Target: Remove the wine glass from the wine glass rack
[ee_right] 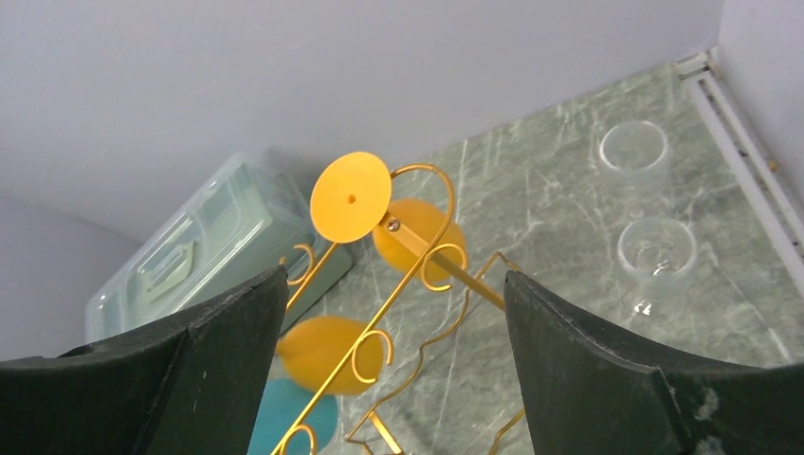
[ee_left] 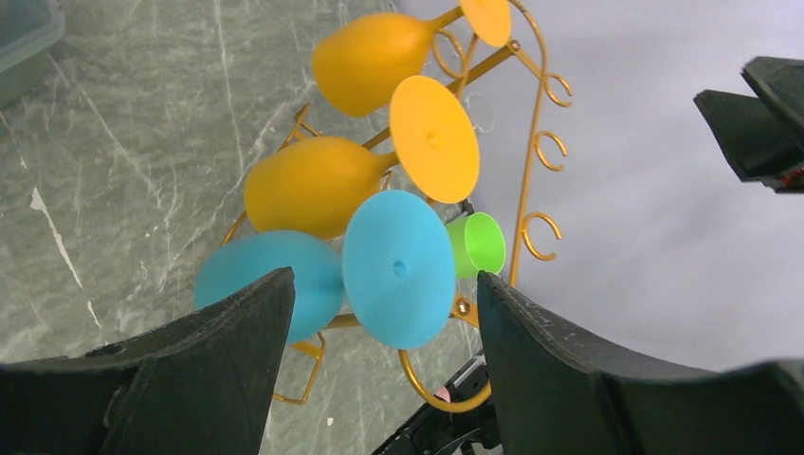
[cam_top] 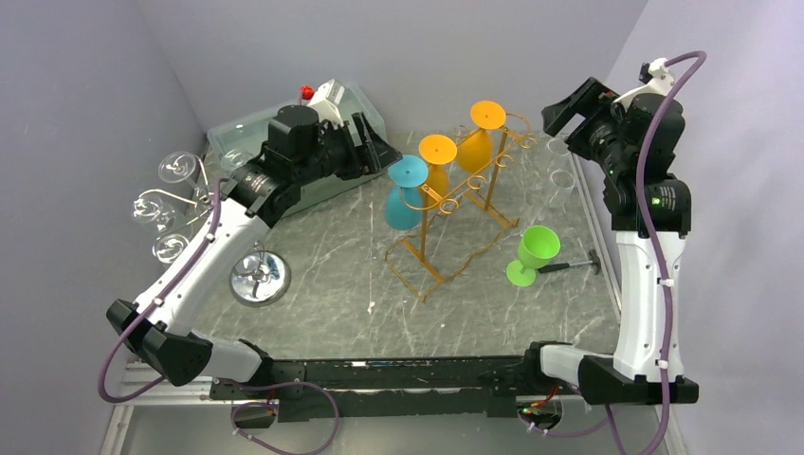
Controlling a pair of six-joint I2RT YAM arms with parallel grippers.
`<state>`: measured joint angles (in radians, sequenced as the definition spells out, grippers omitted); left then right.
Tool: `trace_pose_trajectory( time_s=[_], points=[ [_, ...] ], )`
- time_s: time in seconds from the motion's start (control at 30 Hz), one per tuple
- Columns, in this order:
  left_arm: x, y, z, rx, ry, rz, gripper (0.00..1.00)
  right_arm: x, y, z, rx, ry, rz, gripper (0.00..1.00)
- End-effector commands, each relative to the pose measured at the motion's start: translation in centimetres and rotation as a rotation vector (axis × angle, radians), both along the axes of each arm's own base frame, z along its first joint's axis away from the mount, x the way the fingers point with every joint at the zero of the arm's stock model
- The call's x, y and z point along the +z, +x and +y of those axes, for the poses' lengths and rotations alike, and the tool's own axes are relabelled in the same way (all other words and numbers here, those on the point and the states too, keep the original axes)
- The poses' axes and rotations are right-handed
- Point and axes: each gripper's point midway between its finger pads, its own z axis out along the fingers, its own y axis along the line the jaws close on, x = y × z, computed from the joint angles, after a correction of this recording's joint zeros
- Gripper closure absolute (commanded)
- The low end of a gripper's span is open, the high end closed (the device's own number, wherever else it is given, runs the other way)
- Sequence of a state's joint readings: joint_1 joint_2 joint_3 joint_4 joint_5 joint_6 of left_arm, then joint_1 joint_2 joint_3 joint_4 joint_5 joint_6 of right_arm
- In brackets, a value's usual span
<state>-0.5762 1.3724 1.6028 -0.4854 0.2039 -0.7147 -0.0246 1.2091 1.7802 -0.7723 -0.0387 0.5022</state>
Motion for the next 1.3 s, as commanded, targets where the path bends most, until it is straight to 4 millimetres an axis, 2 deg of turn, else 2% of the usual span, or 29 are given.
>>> trace_pose_trajectory(
  time_s=[0.0,0.3,0.33,0.7,0.97,1.27],
  points=[
    [0.5,0.9,0.2,0.063,-0.069,0.004,0.26,1.2,-0.5,1.7,0.076,0.024,-0.066,0.14],
    [-1.4,0.9,-1.3,0.026,-0.140,0.083,0.33,1.7,-1.7,2.8,0.130,0.055,-0.109,0.14],
    [-1.6,1.0,-1.4,0.025,-0.145,0.092,0.34,1.7,-1.9,3.5,0.152,0.058,-0.110,0.14],
    [-1.6,0.3,-1.7,0.008,-0.204,0.129,0.53,2.3,-2.2,4.3,0.176,0.074,-0.128,0.14],
    [-1.9,-0.1,-1.8,0.000,-0.249,0.155,0.60,2.0,-2.2,4.7,0.188,0.087,-0.128,0.14],
    [-0.8,-0.4,-1.4,0.000,-0.286,0.146,0.80,1.7,-2.1,5.1,0.199,0.094,-0.128,0.14]
  ],
)
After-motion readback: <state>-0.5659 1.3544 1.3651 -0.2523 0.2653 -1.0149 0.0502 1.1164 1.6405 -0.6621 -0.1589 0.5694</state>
